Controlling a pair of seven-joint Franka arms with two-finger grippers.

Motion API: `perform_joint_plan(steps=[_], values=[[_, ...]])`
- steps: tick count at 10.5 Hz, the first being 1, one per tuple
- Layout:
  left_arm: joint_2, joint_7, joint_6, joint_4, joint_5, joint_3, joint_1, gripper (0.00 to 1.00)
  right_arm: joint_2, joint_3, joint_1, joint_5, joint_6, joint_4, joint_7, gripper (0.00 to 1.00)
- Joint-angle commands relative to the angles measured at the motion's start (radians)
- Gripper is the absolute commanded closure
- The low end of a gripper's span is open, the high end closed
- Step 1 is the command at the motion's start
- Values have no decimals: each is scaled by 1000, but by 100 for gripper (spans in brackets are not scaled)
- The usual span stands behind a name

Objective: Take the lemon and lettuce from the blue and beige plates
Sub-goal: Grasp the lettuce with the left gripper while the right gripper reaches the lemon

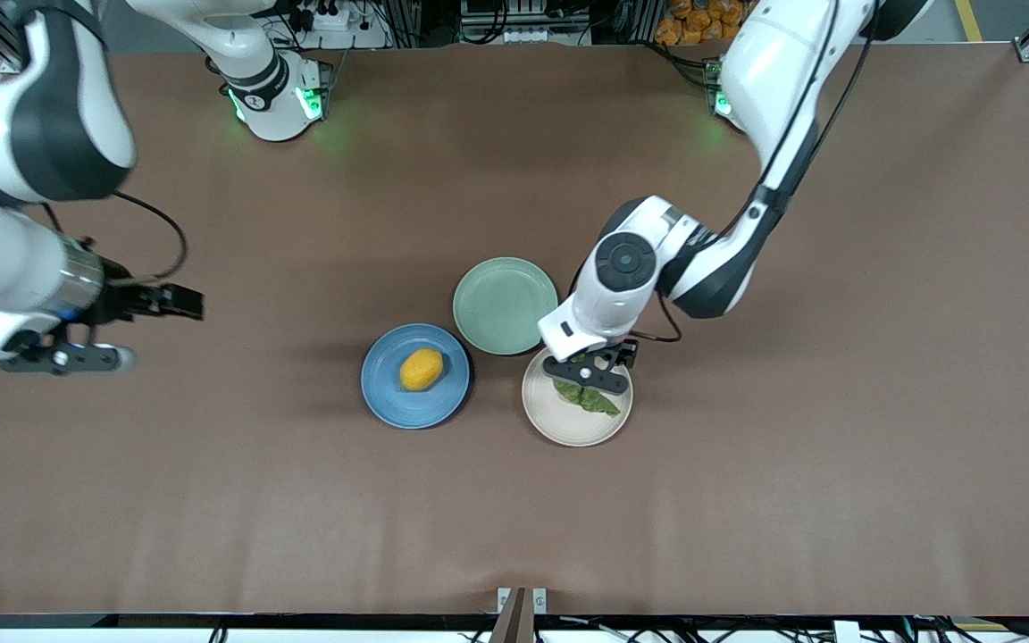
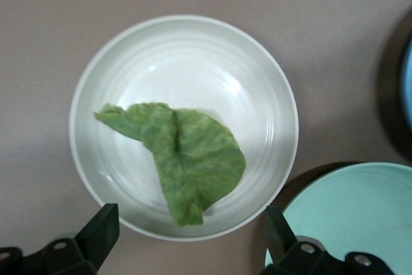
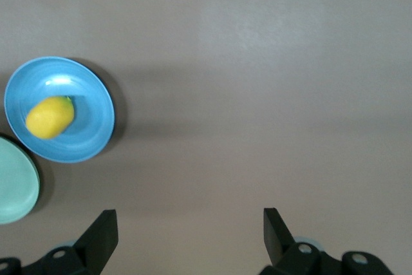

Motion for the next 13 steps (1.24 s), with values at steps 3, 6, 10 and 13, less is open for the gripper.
perform_joint_plan(steps=[3, 6, 10, 13], values=[[47, -63, 11, 21, 49, 58, -64, 0, 65, 1, 63, 59, 62, 22, 182, 0], [66, -65, 11, 23, 72, 60, -64, 0, 120, 1, 135, 59, 152, 21, 341, 0], [93, -135, 20, 44, 66, 66, -64, 16, 198, 1, 203, 59, 329, -19, 559, 0], [107, -184, 20, 52, 61, 66, -64, 27, 313, 1, 230, 59, 447, -15, 809, 0]])
